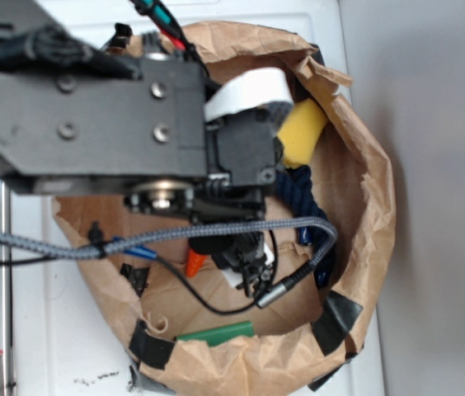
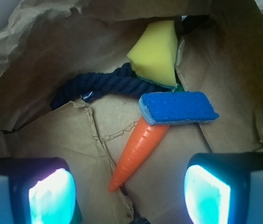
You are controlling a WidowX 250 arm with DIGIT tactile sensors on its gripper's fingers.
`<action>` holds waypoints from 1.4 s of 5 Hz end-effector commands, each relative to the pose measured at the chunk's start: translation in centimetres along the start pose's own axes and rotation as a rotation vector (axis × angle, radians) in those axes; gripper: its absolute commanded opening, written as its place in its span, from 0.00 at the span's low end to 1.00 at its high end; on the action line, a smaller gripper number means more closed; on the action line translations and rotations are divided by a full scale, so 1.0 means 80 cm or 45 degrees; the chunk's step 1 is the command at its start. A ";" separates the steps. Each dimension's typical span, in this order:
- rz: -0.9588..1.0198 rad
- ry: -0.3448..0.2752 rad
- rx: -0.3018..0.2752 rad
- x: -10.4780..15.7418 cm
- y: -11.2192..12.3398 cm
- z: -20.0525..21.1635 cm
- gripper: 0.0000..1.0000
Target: Grab the carrot.
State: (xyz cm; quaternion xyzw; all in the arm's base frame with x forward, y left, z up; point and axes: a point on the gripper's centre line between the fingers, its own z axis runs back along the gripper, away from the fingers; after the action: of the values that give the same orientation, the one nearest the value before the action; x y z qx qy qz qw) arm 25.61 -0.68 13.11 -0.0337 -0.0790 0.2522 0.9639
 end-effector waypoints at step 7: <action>0.231 -0.225 0.027 0.027 0.023 -0.099 1.00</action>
State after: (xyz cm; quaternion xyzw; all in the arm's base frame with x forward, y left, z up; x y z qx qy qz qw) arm 26.92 1.49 4.02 0.0017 -0.1318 0.3440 0.9297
